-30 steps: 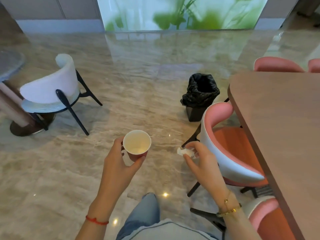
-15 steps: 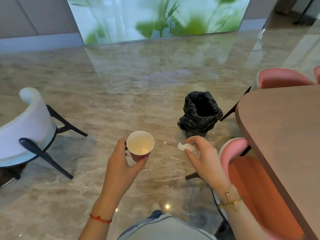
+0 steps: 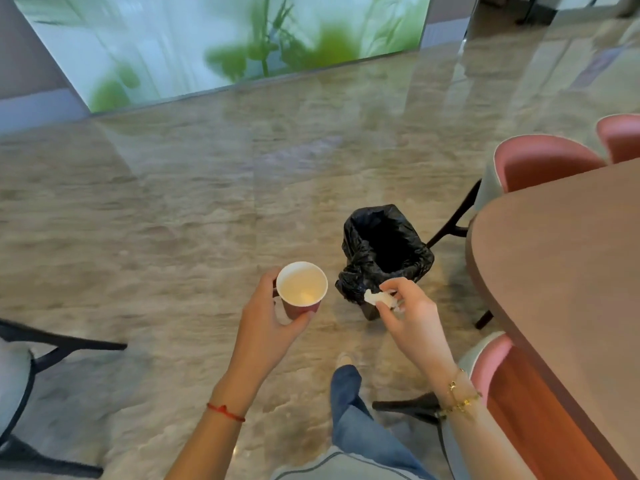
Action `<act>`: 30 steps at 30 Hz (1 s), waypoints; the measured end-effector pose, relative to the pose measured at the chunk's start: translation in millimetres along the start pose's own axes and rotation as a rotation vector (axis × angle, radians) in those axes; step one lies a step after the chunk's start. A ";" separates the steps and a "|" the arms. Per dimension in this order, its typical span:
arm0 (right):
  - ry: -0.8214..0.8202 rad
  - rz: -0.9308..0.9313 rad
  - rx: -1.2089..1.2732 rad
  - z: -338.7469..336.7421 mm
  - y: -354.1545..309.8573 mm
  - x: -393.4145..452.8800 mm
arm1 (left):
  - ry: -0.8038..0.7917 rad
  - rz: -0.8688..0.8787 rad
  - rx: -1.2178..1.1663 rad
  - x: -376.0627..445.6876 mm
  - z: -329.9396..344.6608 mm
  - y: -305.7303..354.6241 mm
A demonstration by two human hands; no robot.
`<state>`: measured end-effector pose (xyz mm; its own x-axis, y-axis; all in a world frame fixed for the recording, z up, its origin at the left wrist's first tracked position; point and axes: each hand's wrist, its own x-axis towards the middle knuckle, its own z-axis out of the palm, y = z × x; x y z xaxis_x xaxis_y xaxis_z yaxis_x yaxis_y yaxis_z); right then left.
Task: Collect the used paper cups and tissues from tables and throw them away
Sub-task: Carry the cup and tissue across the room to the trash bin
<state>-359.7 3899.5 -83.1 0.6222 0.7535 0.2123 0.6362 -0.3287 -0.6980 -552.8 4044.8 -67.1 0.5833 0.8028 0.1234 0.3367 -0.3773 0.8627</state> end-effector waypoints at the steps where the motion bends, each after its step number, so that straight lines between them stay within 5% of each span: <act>1: 0.017 0.017 -0.005 2.0 7.7 19.3 | -0.019 0.005 -0.007 24.3 8.4 -2.5; 13: 0.061 0.266 -0.056 13.8 101.1 250.0 | -0.251 0.022 0.070 298.3 124.1 -19.3; 30: 0.040 0.880 -0.019 66.6 211.1 414.6 | -0.719 0.100 0.192 551.9 277.3 -62.8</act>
<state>2.2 4180.5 -188.0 0.9053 0.2019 -0.3737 -0.0746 -0.7905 -0.6079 -47.1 4383.5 -189.1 0.9349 0.2858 -0.2105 0.3411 -0.5592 0.7556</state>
